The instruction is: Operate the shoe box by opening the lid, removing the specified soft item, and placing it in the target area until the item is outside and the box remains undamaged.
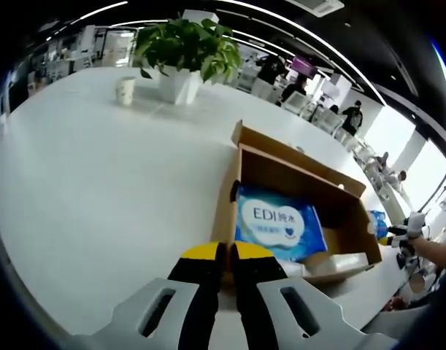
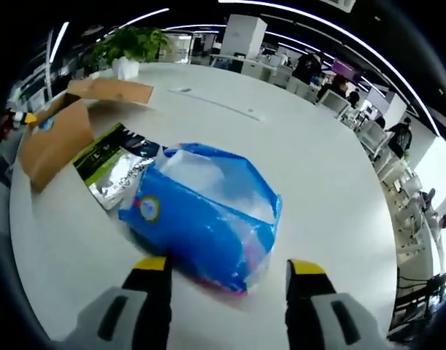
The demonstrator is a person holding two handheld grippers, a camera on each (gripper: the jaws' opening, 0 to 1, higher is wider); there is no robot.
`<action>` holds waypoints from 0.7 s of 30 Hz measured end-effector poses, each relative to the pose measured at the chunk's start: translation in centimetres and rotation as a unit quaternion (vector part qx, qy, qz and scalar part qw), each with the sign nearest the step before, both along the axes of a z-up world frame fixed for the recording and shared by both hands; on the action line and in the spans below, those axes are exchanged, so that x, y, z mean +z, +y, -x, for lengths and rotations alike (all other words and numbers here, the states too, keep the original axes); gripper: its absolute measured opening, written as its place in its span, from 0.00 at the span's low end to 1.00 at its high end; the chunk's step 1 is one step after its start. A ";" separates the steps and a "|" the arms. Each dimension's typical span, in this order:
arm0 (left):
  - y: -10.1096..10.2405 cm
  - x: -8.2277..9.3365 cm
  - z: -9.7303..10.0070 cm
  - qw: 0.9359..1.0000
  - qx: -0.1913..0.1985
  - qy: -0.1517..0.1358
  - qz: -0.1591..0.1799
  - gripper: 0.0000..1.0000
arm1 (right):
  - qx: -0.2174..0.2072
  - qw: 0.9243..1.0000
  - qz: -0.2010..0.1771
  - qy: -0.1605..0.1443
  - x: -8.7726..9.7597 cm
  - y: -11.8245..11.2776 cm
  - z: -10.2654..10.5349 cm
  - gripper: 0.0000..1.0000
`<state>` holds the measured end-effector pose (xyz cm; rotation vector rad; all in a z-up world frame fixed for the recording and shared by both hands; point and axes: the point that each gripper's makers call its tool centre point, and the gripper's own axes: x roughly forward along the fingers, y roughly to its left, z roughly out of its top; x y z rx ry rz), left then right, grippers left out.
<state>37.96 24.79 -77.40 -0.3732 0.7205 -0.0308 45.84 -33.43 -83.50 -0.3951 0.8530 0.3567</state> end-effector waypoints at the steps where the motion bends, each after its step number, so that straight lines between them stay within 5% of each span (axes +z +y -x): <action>1: 0.0 0.0 0.0 1.000 0.000 0.000 0.000 0.04 | 0.001 1.000 0.001 0.000 0.0 0.0 0.1 0.62; 21: 0.1 0.0 0.0 1.000 0.000 -0.001 -0.002 0.04 | 0.011 0.999 -0.002 -0.036 3.1 1.2 2.0 0.63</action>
